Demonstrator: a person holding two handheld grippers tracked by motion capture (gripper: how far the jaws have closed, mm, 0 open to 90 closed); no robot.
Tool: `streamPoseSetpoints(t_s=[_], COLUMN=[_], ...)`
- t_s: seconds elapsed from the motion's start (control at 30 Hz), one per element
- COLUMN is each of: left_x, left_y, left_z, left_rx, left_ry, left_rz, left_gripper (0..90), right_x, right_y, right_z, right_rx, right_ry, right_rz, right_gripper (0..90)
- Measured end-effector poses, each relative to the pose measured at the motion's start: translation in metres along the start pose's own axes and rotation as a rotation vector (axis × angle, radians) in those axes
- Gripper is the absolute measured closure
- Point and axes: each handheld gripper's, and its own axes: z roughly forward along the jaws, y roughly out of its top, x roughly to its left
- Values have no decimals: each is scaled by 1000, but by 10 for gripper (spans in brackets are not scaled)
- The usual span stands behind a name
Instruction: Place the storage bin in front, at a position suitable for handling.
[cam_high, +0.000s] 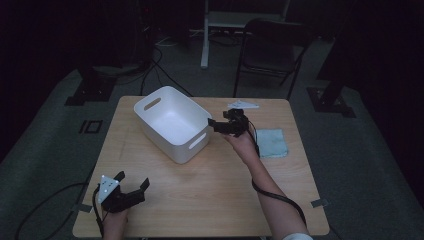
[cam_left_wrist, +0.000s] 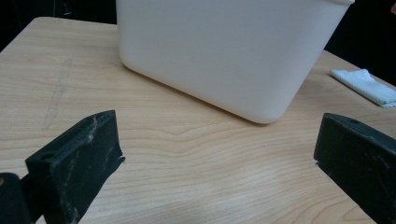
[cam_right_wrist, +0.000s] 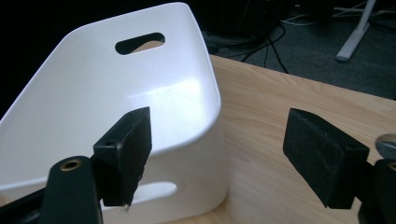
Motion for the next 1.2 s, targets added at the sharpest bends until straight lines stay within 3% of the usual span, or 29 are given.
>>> streamPoseSetpoints(t_s=[0.23,0.43,0.53,0.7,1.07,1.2], left_x=[0,0,0,-1,1,2], left_y=[0,0,0,0,0,0], left_z=[0,0,0,1,0,0], left_rx=[0,-1,1,2,-3,-9], left_ry=[1,-1,-14,-14,-15,-20], left_rz=[-3,-5,-13,-8,-28,-31], left_gripper=[5,5,5,5,5,5], right_x=[3,2,3,5,9,7], right_y=[7,10,12,14,17,17], right_z=[16,25,30,37,55,59], right_rx=[27,42,56,86,170,189], right_ry=[24,-7,-19,-53,-104,-90], right_rz=[25,16,-27,-39,-44,-29], right_gripper=[279,350,461,602,735,776])
